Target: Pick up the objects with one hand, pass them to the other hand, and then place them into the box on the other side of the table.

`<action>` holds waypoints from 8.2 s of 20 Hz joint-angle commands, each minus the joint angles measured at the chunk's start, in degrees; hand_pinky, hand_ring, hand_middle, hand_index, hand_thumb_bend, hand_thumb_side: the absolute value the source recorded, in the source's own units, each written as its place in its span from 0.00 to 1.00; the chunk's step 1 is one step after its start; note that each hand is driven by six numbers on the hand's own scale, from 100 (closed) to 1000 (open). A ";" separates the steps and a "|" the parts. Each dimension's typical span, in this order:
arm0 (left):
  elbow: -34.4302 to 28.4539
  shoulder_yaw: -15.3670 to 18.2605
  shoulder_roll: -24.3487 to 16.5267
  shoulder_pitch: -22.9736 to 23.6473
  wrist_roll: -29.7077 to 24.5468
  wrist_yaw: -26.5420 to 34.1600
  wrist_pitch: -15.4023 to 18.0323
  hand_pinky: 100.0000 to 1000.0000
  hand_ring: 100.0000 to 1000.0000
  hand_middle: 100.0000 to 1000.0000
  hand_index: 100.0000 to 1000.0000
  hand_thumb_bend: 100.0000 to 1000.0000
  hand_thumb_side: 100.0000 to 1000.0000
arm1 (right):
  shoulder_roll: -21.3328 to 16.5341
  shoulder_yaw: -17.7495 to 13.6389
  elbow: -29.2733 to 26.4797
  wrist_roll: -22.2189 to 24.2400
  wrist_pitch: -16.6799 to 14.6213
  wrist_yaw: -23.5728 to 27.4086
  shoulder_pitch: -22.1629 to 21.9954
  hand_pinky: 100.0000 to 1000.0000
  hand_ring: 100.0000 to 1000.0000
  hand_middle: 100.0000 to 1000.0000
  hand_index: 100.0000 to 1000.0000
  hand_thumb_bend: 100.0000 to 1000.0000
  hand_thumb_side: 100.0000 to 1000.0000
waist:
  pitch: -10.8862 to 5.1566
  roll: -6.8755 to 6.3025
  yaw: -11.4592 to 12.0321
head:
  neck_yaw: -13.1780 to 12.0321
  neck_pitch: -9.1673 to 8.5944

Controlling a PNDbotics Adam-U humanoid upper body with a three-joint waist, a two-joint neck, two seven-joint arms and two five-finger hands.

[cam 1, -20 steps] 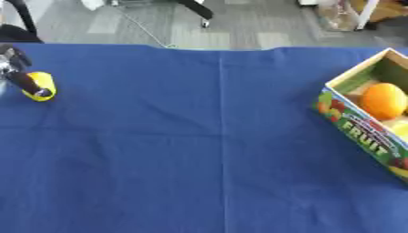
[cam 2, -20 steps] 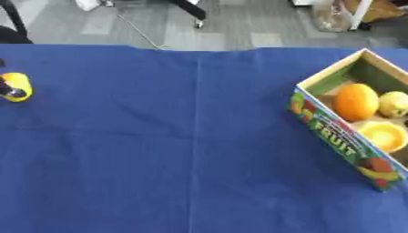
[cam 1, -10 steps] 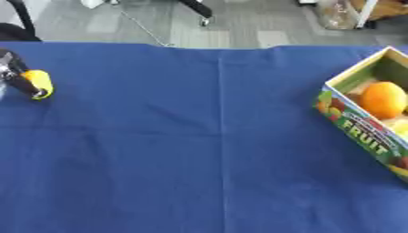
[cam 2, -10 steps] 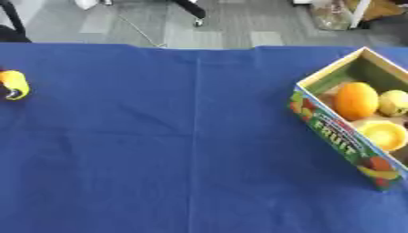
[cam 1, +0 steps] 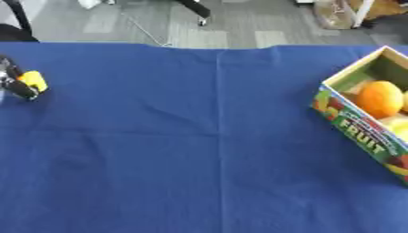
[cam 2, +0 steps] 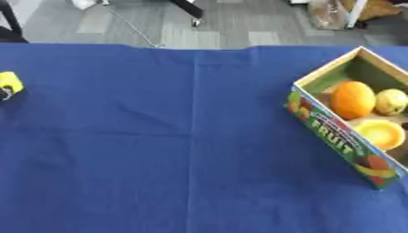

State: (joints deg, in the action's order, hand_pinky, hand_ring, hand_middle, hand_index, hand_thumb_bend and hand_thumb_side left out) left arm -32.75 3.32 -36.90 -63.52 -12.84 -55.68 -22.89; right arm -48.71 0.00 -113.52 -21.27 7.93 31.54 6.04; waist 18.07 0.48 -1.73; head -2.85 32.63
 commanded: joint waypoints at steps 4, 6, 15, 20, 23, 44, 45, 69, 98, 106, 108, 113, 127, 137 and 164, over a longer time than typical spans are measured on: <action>-2.25 -0.52 -1.56 -1.04 1.63 -0.78 0.80 0.60 0.54 0.49 0.50 0.05 0.00 | -1.51 -1.01 -1.07 0.07 -0.23 0.23 0.02 0.69 0.89 0.82 0.90 0.00 0.53 | -0.89 -0.20 0.08 | 0.78 0.14; -3.71 -1.00 -1.79 -1.18 1.59 -0.73 1.70 0.60 0.53 0.47 0.49 0.07 0.00 | -1.66 -1.08 -1.07 0.11 -0.24 0.40 -0.11 0.69 0.89 0.82 0.90 0.00 0.53 | -1.13 -0.24 0.20 | 1.01 0.37; -16.87 -4.81 -4.65 -0.49 1.39 0.40 6.78 0.57 0.49 0.45 0.45 0.10 0.00 | -2.64 -1.48 -1.07 0.06 -0.47 1.44 -0.79 0.69 0.89 0.82 0.90 0.00 0.52 | -2.66 -0.50 0.86 | 2.15 1.76; -30.15 -6.78 -6.62 2.67 2.81 10.35 8.00 0.57 0.46 0.41 0.42 0.00 0.00 | -3.46 -1.75 -1.07 0.13 -0.66 2.57 -0.66 0.69 0.89 0.82 0.90 0.00 0.52 | -3.60 -0.83 1.37 | 3.20 2.93; -38.94 -7.77 -7.46 5.86 5.02 19.46 6.86 0.57 0.45 0.40 0.41 0.00 0.00 | -4.09 -1.92 -1.07 0.29 -0.89 3.48 -0.18 0.69 0.89 0.82 0.90 0.00 0.51 | -4.11 -1.05 1.46 | 3.53 3.44; -69.98 -10.67 5.97 24.61 27.05 46.89 3.22 0.56 0.39 0.34 0.37 0.00 0.10 | -7.36 -2.58 -1.07 2.80 -2.61 8.43 2.30 0.69 0.89 0.83 0.90 0.00 0.48 | -7.38 -1.36 1.97 | 8.74 6.67; -70.29 -11.28 7.16 25.12 27.42 46.84 3.46 0.56 0.39 0.34 0.37 0.00 0.10 | -7.46 -2.49 -1.07 3.01 -2.59 8.55 2.53 0.69 0.89 0.83 0.90 0.00 0.48 | -7.48 -1.38 1.95 | 8.58 6.67; -68.70 -17.97 16.24 28.18 25.01 42.14 6.11 0.56 0.38 0.34 0.36 0.00 0.08 | -7.74 -0.84 -1.07 6.35 -2.59 8.69 3.86 0.69 0.89 0.83 0.90 0.00 0.47 | -9.07 -1.75 2.00 | 7.38 5.18; -58.46 -23.63 20.40 26.07 28.85 10.62 24.37 0.55 0.43 0.38 0.39 0.00 0.00 | -4.58 15.75 -1.07 23.71 14.78 -10.19 24.53 0.68 0.90 0.84 0.93 0.00 0.46 | -11.57 0.52 1.02 | 8.68 9.62; -61.42 -24.46 20.94 26.22 30.31 6.63 26.83 0.55 0.44 0.39 0.40 0.00 0.00 | -2.68 18.32 -1.07 24.22 16.43 -10.52 26.23 0.67 0.90 0.83 0.92 0.00 0.45 | -11.53 0.58 1.31 | 9.37 10.54; -61.98 -24.80 21.11 26.13 30.48 6.06 27.66 0.55 0.44 0.39 0.40 0.00 0.00 | -2.45 18.80 -1.07 24.50 16.45 -10.30 26.77 0.67 0.90 0.83 0.92 0.00 0.45 | -11.53 0.60 1.38 | 9.54 10.64; -63.40 -25.73 21.38 25.79 30.37 4.02 29.93 0.55 0.45 0.40 0.41 0.00 0.00 | -2.09 19.83 -1.07 25.96 16.89 -9.92 27.80 0.67 0.90 0.83 0.92 0.03 0.42 | -11.54 0.70 1.58 | 9.87 10.71; -65.62 -27.62 22.83 24.18 30.69 -4.51 35.39 0.55 0.47 0.42 0.42 0.00 0.00 | -0.21 22.44 -1.07 31.35 18.36 -10.51 30.76 0.67 0.91 0.85 0.94 0.15 0.38 | -11.45 0.97 2.30 | 10.65 10.45; -64.83 -28.25 24.36 22.79 30.44 -8.21 36.92 0.54 0.48 0.43 0.43 0.00 0.00 | 0.99 23.75 -1.07 36.15 20.73 -11.27 32.71 0.67 0.91 0.83 0.95 0.32 0.29 | -11.61 1.13 2.24 | 10.93 10.58; -65.29 -30.21 27.41 21.60 32.02 -11.38 39.32 0.54 0.49 0.43 0.43 0.00 0.00 | 3.88 25.33 -1.07 36.08 24.46 -8.93 34.13 0.66 0.90 0.81 0.92 0.25 0.32 | -11.40 1.41 2.70 | 12.05 10.32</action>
State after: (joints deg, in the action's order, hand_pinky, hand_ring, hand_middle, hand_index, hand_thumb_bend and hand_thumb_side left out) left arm -96.75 -26.92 -9.67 -40.55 19.01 -67.26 16.30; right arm -44.11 25.81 -113.56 14.91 32.26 22.14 39.29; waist 8.19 1.09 0.92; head 9.01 43.21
